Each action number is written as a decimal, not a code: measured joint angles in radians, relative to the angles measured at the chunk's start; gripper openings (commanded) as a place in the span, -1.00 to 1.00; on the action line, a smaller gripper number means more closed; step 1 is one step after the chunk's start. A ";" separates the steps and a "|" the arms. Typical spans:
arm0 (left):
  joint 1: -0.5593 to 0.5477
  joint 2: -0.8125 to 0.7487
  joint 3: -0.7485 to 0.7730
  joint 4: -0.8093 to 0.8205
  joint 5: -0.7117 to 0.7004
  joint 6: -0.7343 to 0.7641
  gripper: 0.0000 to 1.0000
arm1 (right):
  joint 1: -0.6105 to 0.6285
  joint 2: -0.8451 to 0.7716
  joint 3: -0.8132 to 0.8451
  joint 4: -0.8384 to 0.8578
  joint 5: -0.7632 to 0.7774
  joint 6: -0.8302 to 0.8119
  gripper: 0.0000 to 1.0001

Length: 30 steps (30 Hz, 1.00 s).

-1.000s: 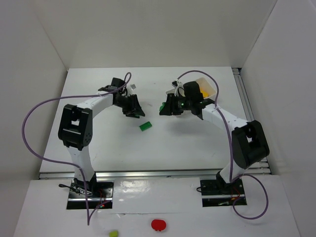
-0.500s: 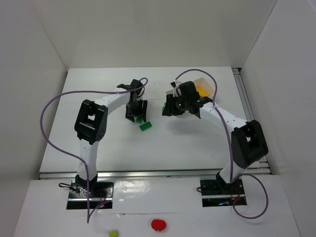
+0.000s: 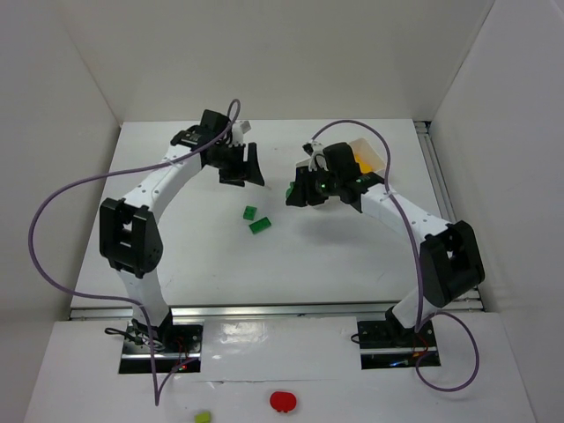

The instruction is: Sort the legos into containers by color

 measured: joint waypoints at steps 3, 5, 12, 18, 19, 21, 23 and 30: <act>0.020 -0.011 -0.002 0.014 0.066 0.002 0.56 | 0.000 -0.009 0.000 0.003 -0.015 -0.004 -0.95; 0.025 0.000 -0.014 0.018 0.117 0.001 0.56 | 0.000 -0.009 0.000 0.003 -0.021 -0.006 -0.95; 0.029 0.001 -0.098 0.108 0.435 0.014 0.56 | 0.000 -0.009 0.000 0.003 -0.075 -0.014 -0.95; 0.042 0.001 -0.169 0.244 0.710 0.045 0.53 | -0.002 -0.009 0.000 0.018 -0.257 -0.029 -0.95; 0.044 0.001 -0.182 0.265 0.739 0.046 0.53 | -0.002 -0.009 0.000 0.020 -0.291 -0.034 -0.95; 0.046 0.001 -0.203 0.301 0.790 0.047 0.51 | -0.007 -0.009 0.000 0.023 -0.349 -0.045 -0.95; 0.048 0.001 -0.214 0.326 0.835 0.048 0.48 | -0.007 -0.009 0.000 0.024 -0.399 -0.054 -0.93; 0.027 -0.005 -0.215 0.365 0.934 0.068 0.39 | -0.027 -0.009 0.000 0.067 -0.492 -0.051 -0.93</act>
